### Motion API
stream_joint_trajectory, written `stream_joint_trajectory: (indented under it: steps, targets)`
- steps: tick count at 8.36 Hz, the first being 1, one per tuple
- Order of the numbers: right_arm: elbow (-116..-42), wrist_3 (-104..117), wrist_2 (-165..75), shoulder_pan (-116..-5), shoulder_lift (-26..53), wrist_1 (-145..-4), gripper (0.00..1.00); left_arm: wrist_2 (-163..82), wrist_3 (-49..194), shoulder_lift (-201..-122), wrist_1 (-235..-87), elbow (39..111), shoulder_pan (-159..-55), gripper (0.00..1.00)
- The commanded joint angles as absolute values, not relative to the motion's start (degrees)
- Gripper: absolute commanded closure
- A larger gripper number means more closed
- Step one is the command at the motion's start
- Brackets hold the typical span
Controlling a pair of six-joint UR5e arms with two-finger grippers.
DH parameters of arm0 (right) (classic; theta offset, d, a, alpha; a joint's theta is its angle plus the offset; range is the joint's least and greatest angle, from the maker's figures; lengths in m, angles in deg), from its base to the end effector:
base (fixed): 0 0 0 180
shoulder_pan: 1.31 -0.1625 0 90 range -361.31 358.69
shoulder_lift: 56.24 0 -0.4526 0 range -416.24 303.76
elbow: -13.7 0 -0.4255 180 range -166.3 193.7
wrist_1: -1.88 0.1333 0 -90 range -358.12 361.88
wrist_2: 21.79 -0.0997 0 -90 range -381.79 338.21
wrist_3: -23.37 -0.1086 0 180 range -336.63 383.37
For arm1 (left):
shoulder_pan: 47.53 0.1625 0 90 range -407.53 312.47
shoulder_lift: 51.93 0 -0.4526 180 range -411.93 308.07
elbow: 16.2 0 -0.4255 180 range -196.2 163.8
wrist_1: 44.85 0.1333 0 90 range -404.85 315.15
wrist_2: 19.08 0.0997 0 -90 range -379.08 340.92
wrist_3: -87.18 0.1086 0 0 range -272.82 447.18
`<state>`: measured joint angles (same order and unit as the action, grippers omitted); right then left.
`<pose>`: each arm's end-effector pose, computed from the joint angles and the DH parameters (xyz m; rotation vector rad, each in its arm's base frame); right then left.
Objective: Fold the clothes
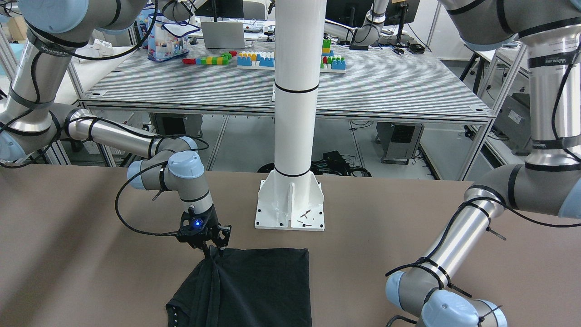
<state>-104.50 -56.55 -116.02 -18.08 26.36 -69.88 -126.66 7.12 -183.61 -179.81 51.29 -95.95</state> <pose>-0.4910 -0.2788 0.3470 0.1517 -0.9296 0.0733 0.4820 -0.6947 0.3163 0.3042 1.1109 -0.4249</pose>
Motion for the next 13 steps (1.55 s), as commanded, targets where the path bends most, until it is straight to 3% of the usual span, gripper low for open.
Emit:
stream_joint_trajectory:
  steps: [1, 2, 3, 5, 9, 13]
  targets:
    - [-103.28, -56.53, -116.10, -18.01, 26.11, -69.75, 0.49, -126.49, 7.11, -183.76, -179.76, 51.21, -95.79, 0.00]
    - [-103.28, -56.44, -116.10, -18.10, 26.11, -69.75, 0.57, -125.62, 7.03, -183.94, -179.76, 51.30, -95.70, 0.00]
    - [-103.28, -56.35, -116.27, -18.27, 26.20, -69.75, 0.77, -125.52, 7.03, -184.03, -179.76, 51.30, -95.35, 0.00]
    - [-103.28, -56.26, -116.36, -18.27, 26.20, -69.66, 0.98, -125.52, 7.03, -184.03, -179.76, 51.30, -95.35, 0.00]
    - [-106.00, -56.26, -125.37, -24.48, 28.11, -69.84, 1.00, -125.17, 7.11, -183.85, -179.76, 51.21, -95.35, 0.00]
    - [-105.57, -58.19, -122.16, -19.77, 34.63, -69.31, 1.00, -125.17, 6.59, -183.94, -179.76, 51.21, -95.35, 0.00]
